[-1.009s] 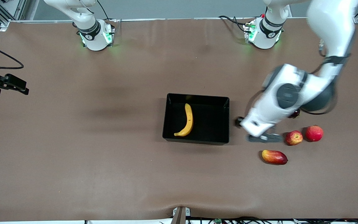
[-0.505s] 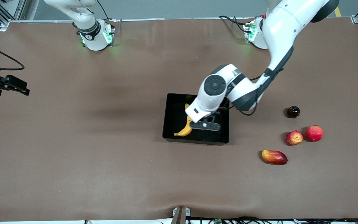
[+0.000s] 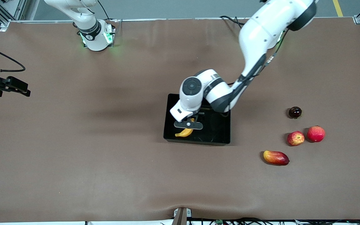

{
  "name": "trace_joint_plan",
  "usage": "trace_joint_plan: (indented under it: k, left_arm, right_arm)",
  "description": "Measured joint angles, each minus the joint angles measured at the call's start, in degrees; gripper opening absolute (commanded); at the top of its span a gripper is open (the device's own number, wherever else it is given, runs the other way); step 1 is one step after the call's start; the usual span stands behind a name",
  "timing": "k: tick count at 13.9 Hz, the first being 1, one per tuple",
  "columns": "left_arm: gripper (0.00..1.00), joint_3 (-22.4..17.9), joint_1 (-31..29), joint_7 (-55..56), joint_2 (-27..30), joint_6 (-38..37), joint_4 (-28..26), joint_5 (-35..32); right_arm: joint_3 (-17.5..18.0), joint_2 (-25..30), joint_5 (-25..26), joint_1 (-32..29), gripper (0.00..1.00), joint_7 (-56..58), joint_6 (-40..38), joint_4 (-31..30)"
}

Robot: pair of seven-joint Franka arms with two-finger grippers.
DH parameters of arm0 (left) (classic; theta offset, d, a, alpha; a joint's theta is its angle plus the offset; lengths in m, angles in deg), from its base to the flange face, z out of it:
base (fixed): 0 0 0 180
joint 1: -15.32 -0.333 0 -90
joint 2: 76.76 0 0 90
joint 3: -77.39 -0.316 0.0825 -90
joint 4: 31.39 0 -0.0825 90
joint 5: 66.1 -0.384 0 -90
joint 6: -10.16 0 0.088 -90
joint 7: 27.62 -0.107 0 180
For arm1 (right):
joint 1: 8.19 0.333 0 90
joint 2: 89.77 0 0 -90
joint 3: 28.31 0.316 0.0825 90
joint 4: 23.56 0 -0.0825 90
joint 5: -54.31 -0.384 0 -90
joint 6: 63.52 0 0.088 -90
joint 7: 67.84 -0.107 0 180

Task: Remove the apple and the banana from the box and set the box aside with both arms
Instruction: 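Reach the left gripper into the tray and grasp the yellow banana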

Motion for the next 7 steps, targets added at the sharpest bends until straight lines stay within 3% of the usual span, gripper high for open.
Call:
trace_joint_plan:
  k: [3, 4, 6, 7]
  left_arm:
    - [0.96, -1.8, 2.5, 1.2, -3.2, 2.0, 1.5, 0.0]
    - [0.74, -2.0, 2.5, 1.2, -3.8, 2.4, 1.7, 0.0]
    - [0.13, -2.1, 2.3, 1.3, -4.5, 3.4, 1.9, 0.0]
    - [0.0, -2.1, 2.2, 1.5, -4.6, 3.7, 2.0, 0.0]
  right_arm:
    - [0.0, -0.3, 0.0, 0.0, 1.0, 0.0, 0.0, 0.0]
    - [0.0, -0.3, 0.0, 0.0, 1.0, 0.0, 0.0, 0.0]
    - [0.0, -0.6, 0.0, 0.0, 1.0, 0.1, 0.0, 0.0]
    - [0.1, -0.8, 0.0, 0.0, 1.0, 0.1, 0.0, 0.0]
